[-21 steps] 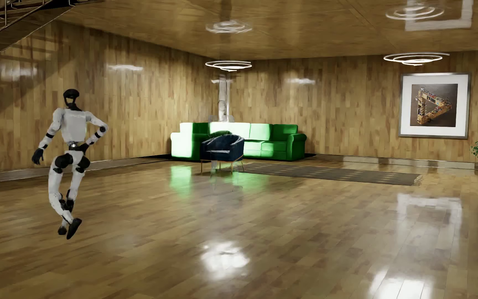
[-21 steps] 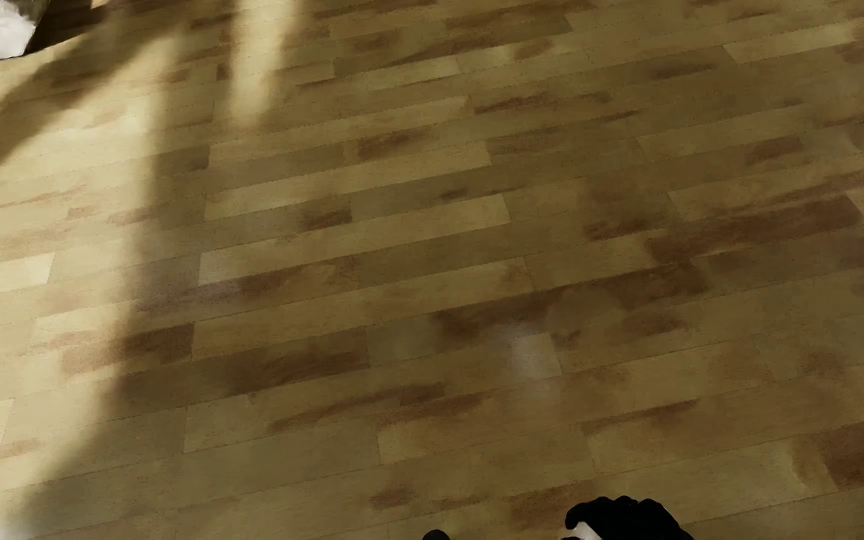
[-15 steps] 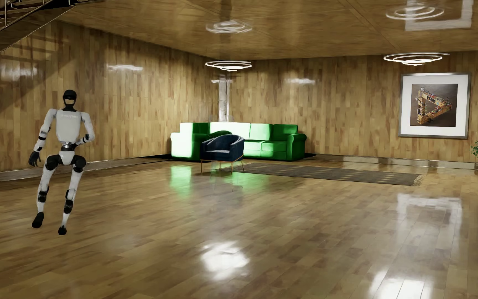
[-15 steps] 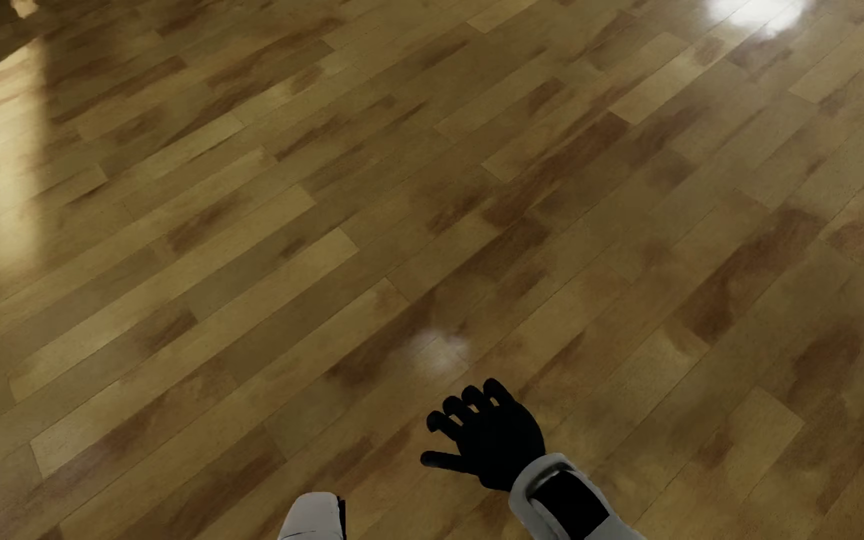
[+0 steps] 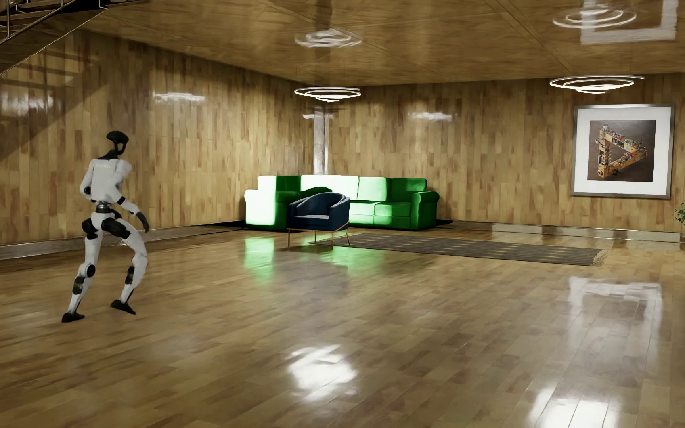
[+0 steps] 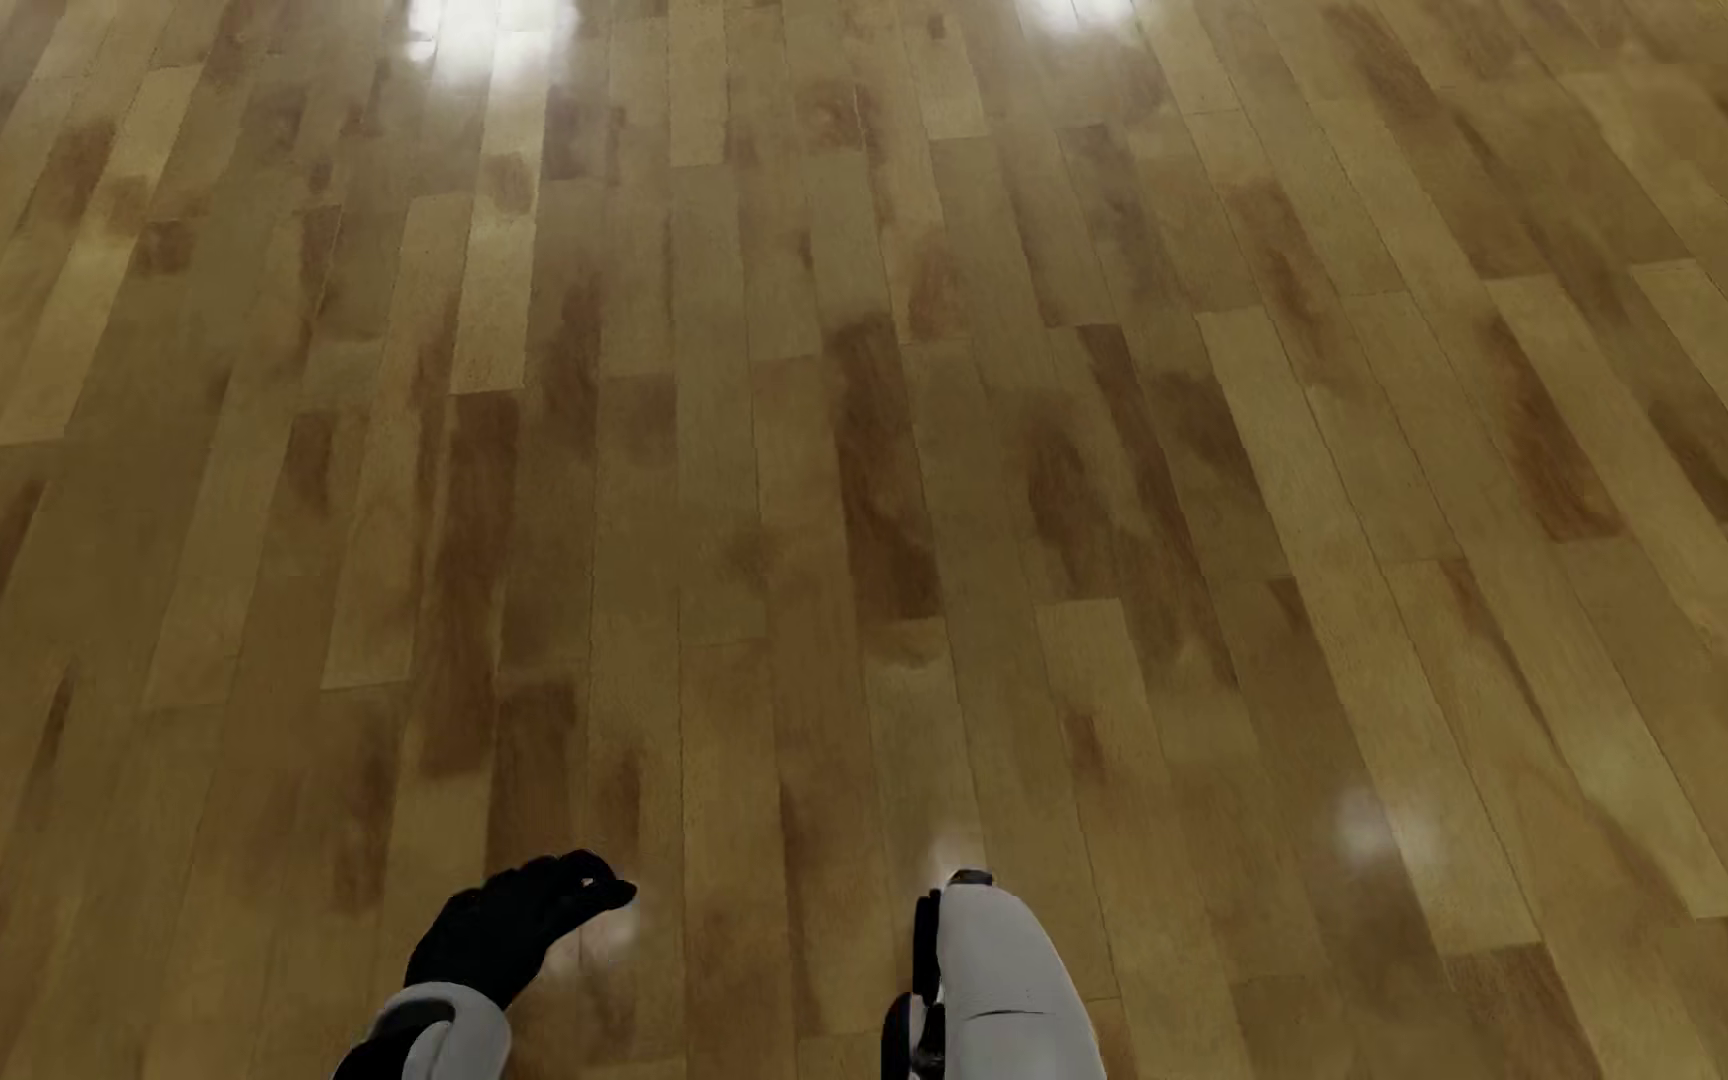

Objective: Approach the sofa

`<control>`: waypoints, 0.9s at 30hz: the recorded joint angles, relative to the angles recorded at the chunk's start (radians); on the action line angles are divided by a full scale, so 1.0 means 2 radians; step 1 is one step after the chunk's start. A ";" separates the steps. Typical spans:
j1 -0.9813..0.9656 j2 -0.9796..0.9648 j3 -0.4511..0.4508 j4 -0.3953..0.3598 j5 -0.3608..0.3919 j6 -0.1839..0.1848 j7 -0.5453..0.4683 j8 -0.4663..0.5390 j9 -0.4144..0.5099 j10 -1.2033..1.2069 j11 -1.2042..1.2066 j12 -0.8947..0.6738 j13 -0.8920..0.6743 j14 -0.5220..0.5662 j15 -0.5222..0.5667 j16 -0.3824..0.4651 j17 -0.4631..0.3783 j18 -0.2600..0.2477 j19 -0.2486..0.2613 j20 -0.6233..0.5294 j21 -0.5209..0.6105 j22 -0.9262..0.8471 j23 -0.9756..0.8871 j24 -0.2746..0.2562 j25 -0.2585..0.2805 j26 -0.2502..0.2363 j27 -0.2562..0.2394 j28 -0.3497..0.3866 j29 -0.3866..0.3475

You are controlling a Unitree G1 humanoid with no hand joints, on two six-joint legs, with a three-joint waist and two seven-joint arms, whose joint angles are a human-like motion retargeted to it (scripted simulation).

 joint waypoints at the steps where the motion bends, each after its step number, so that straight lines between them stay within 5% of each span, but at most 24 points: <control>1: 0.019 -0.006 -0.009 0.002 0.001 0.006 0.013 -0.015 -0.004 -0.017 -0.104 -0.011 -0.001 0.001 0.000 0.014 -0.001 -0.003 0.003 -0.024 -0.053 -0.038 0.003 -0.050 0.111 -0.010 -0.009 0.011 0.015; 2: 0.037 0.001 -0.017 0.004 0.008 0.011 0.024 -0.022 -0.008 -0.033 -0.230 -0.029 0.003 -0.002 0.014 0.035 -0.020 -0.008 0.013 -0.046 -0.075 -0.072 0.020 -0.083 0.175 -0.013 -0.020 0.016 0.025; 4: 0.085 0.032 -0.029 0.004 0.023 0.020 0.044 -0.034 -0.011 -0.075 -0.437 -0.056 0.016 -0.004 0.048 0.073 -0.071 -0.020 -0.006 -0.078 -0.079 -0.127 0.084 -0.104 0.231 -0.010 -0.057 0.020 0.005; 6: 0.121 0.015 -0.036 0.019 0.037 0.032 0.053 -0.040 -0.008 -0.056 -0.366 -0.057 0.008 0.012 0.076 0.084 -0.110 -0.029 -0.050 -0.074 -0.058 -0.143 0.177 -0.105 0.209 0.010 -0.056 0.027 -0.026; 9: 0.089 0.026 -0.036 0.074 0.048 0.058 0.031 -0.057 0.000 0.110 -0.254 -0.038 -0.027 0.162 0.002 0.046 -0.093 0.011 -0.069 -0.051 -0.043 -0.036 0.321 -0.124 0.157 0.086 0.016 0.041 -0.046; 10: 0.045 0.051 -0.029 0.103 0.058 0.068 0.009 -0.060 0.002 0.210 -0.249 -0.039 -0.038 0.216 -0.025 0.032 -0.078 0.057 -0.066 -0.047 -0.022 0.035 0.349 -0.131 0.134 0.121 0.019 0.031 -0.027; 12: -0.074 0.123 -0.014 0.087 0.087 0.080 -0.075 -0.049 0.003 0.376 -0.281 -0.025 -0.075 0.179 -0.057 0.017 -0.057 0.070 -0.061 -0.044 0.043 0.162 0.369 -0.117 0.088 0.161 -0.030 0.018 -0.020; 14: -0.178 0.203 0.000 0.073 0.104 0.076 -0.095 -0.025 0.000 0.437 -0.334 0.027 -0.130 0.172 -0.073 0.005 -0.031 0.054 -0.056 -0.027 0.089 0.231 0.364 -0.109 0.073 0.165 -0.076 0.025 -0.073; 16: -0.259 0.275 0.018 0.078 0.111 0.069 -0.080 -0.001 -0.007 0.399 -0.374 0.078 -0.175 0.166 -0.088 -0.007 -0.002 0.060 -0.051 0.013 0.134 0.262 0.328 -0.122 0.100 0.156 -0.102 0.040 -0.121; 19: -0.307 0.361 0.047 0.074 0.116 0.064 -0.029 0.028 -0.013 0.156 -0.402 0.150 -0.242 0.175 -0.130 -0.014 -0.005 0.062 -0.043 0.071 0.236 0.255 0.248 -0.143 0.151 0.123 -0.149 0.047 -0.159; 22: -0.281 0.448 0.060 0.002 0.107 0.060 -0.028 0.041 -0.018 -0.139 -0.415 0.182 -0.298 0.199 -0.139 -0.035 -0.055 0.036 -0.028 0.105 0.313 0.254 0.175 -0.136 0.187 0.114 -0.181 0.027 -0.148; 24: -0.281 0.491 0.064 -0.031 0.087 0.050 -0.054 0.030 -0.017 -0.049 -0.367 0.172 -0.300 0.252 -0.098 -0.036 -0.088 0.115 -0.015 0.094 0.318 0.267 0.153 -0.110 0.223 0.102 -0.170 -0.004 -0.124; 27: -0.256 0.410 0.066 -0.038 0.039 0.025 -0.037 0.036 -0.011 0.101 -0.078 0.146 -0.266 0.128 0.074 -0.070 -0.096 0.120 0.050 0.112 0.286 0.253 0.180 -0.094 0.242 0.107 -0.108 0.014 -0.128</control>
